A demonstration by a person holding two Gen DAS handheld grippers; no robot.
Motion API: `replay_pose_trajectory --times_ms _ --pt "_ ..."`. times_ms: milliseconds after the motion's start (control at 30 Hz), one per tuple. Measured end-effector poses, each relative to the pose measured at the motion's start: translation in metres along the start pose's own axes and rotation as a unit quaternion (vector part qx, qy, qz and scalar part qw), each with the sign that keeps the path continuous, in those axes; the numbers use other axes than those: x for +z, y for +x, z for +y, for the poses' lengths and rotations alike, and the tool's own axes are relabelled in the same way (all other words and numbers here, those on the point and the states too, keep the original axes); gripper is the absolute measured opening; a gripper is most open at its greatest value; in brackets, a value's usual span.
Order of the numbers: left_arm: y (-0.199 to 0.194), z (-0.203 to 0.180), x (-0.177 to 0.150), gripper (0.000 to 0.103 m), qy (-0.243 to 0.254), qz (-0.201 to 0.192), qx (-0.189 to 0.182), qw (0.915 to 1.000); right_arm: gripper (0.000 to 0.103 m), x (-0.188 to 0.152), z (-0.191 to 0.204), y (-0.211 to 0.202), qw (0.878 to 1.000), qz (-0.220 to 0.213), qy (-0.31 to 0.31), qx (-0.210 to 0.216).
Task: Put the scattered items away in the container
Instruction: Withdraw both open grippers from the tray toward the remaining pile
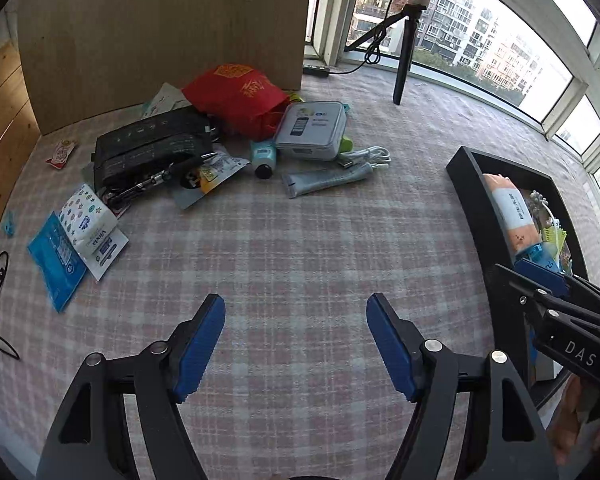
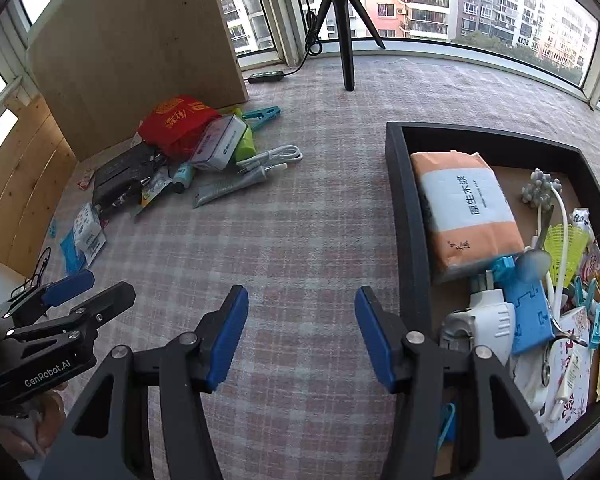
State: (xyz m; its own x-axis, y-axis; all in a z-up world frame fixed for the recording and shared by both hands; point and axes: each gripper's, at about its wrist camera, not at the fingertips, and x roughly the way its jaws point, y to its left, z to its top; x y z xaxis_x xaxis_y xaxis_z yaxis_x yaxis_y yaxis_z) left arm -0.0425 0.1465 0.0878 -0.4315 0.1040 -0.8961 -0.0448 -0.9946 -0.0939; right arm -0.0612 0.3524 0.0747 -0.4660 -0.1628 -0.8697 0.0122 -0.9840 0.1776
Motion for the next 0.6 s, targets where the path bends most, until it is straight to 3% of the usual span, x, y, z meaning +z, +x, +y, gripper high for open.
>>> replay_pose_trajectory --times_ms 600 --pt "-0.021 0.054 -0.03 0.072 0.001 -0.011 0.018 0.9998 0.055 -0.024 0.072 0.008 1.0 0.003 -0.018 0.018"
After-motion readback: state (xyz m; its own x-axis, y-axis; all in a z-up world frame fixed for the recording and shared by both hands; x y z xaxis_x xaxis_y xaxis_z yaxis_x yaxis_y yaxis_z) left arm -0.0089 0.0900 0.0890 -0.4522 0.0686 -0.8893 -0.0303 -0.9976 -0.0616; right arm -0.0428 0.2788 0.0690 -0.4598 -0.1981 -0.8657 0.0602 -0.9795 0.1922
